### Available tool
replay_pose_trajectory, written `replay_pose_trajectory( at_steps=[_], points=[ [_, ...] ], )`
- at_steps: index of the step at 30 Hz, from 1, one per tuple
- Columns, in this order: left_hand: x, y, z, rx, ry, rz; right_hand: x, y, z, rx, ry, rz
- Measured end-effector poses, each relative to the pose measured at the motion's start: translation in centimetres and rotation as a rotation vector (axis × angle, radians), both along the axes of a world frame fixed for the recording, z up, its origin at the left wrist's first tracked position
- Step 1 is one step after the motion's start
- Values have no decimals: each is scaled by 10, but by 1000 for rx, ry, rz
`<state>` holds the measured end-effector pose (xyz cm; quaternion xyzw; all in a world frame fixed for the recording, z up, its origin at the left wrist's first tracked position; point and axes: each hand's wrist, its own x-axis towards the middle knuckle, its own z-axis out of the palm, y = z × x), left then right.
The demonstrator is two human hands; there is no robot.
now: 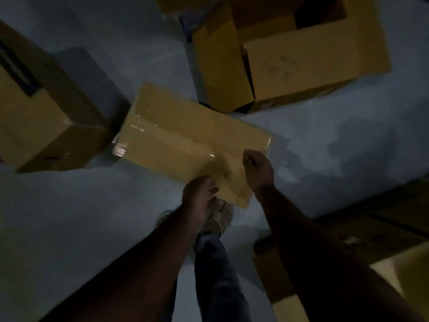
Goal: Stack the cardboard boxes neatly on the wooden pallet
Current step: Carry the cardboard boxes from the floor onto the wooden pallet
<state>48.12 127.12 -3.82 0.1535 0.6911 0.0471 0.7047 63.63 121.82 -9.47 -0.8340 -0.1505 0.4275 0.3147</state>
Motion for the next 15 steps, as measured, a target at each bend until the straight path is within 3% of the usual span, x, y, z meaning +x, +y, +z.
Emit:
replay_pose_trajectory(
  at_steps=[3, 5, 8, 10, 12, 15],
  points=[
    [7, 9, -75, -192, 68, 157, 34, 15, -57, -88, -224, 238],
    [7, 5, -117, -260, 143, 132, 55, 24, -88, -133, -370, 407],
    [5, -13, -158, -284, -5, 134, 82, 40, -120, -223, -350, 423],
    [1, -21, -175, -280, -84, 154, 90, 42, -131, -269, -296, 389],
    [1, -24, -177, -298, -110, 204, 91, 40, -132, -354, -376, 453],
    [-6, -27, -155, -217, 6, 255, 89, 40, -124, -387, -450, 472]
  ],
)
